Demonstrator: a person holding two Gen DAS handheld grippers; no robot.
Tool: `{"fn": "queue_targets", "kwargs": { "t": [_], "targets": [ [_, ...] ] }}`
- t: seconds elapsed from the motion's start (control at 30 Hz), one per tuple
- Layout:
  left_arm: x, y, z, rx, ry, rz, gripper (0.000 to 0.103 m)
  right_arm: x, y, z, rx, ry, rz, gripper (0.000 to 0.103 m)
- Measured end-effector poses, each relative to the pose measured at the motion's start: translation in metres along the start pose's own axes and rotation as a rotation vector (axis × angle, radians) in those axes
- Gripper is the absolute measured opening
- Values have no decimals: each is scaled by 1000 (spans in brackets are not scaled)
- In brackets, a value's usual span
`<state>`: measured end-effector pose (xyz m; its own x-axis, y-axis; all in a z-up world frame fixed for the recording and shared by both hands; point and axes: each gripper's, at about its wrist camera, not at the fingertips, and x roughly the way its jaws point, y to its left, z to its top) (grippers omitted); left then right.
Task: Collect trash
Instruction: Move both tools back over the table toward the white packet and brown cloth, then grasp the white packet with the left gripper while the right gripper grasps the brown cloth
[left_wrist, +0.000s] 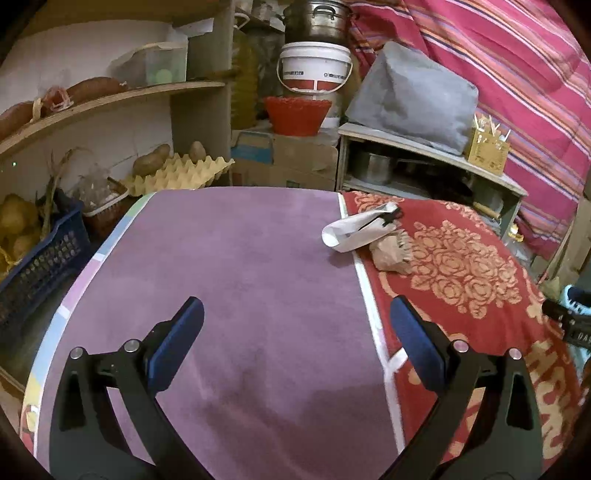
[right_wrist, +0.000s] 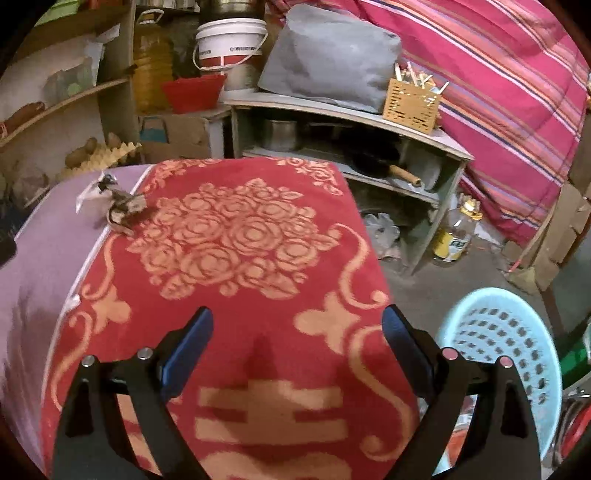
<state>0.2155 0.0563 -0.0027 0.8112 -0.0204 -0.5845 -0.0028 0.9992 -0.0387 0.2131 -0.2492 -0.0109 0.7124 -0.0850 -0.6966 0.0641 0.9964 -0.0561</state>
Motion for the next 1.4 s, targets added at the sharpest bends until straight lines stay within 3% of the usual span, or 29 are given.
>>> {"fn": "queue_targets", "kwargs": {
  "t": [0.13, 0.37, 0.53, 0.67, 0.8, 0.9, 0.97, 1.0, 1.03, 1.07, 1.1, 1.23, 1.4],
  "targets": [
    [11, -3, 4, 29, 7, 2, 97, 9, 13, 8, 9, -7, 30, 91],
    [38, -6, 15, -4, 57, -64, 97, 30, 19, 21, 15, 7, 20, 93],
    [59, -19, 28, 64, 65, -40, 97, 41, 23, 26, 1, 12, 22, 97],
    [82, -32, 42, 136, 81, -81, 97, 43, 28, 32, -1, -11, 23, 98],
    [105, -46, 50, 217, 86, -108, 95, 49, 29, 31, 5, 21, 47, 98],
    [122, -52, 51, 266, 123, -138, 77, 52, 29, 28, -4, 44, 62, 98],
    [124, -51, 50, 269, 141, -167, 52, 52, 28, 26, -19, 46, 55, 98],
    [123, -50, 50, 262, 141, -181, 48, 52, 29, 25, -24, 47, 53, 98],
    [121, -48, 49, 252, 134, -194, 37, 51, 29, 25, -25, 48, 57, 98],
    [118, -46, 49, 241, 132, -207, 21, 50, 29, 25, -25, 48, 62, 98],
    [115, -45, 49, 229, 136, -221, 15, 50, 30, 25, -23, 48, 68, 98],
    [99, -35, 45, 190, 128, -233, 3, 49, 41, 25, -40, 43, 78, 98],
    [64, -11, 37, 100, 90, -159, 2, 44, 63, 28, -81, 15, 89, 98]
  ]
}}
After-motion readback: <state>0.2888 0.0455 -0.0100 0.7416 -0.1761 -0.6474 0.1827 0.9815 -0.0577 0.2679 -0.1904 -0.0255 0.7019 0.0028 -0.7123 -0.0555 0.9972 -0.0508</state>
